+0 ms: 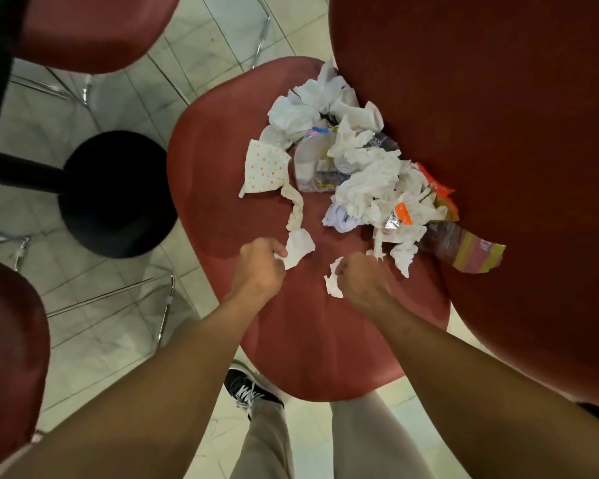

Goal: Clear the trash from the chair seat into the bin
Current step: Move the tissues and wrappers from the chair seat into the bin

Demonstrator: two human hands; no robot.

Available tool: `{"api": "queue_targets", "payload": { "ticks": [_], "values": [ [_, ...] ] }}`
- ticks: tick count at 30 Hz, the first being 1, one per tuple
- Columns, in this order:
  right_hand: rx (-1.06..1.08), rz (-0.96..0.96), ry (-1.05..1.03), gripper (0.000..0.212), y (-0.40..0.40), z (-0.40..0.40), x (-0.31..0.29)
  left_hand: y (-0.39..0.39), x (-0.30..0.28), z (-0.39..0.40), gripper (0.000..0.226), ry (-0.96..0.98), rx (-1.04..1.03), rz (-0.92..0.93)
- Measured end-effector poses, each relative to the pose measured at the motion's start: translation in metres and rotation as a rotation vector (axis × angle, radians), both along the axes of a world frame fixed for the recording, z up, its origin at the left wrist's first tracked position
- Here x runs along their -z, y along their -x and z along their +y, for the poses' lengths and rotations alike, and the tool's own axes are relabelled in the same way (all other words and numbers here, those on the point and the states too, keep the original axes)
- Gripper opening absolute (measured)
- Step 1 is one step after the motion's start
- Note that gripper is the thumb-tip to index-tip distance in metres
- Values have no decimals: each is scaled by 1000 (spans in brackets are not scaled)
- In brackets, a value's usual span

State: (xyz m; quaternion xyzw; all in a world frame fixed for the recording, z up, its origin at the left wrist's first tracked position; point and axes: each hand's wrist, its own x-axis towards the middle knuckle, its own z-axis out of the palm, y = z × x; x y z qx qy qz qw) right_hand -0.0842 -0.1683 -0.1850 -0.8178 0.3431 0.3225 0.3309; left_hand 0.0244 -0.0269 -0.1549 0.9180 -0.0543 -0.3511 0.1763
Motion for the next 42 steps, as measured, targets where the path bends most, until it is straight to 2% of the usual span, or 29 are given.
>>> {"api": "queue_targets", "payload": {
  "ticks": [10, 21, 32, 42],
  "values": [
    [54, -127, -14, 32, 11, 75, -65, 35, -60, 87, 18, 61, -114, -105],
    [-7, -247, -40, 29, 38, 198, -130, 97, -114, 238, 20, 102, -261, -79],
    [-206, -323, -48, 24, 24, 336, -168, 141, -131, 385, 18, 174, -527, -84],
    [-514, -324, -59, 23, 32, 460, -170, 200, -126, 507, 24, 154, -898, -108]
  ]
}}
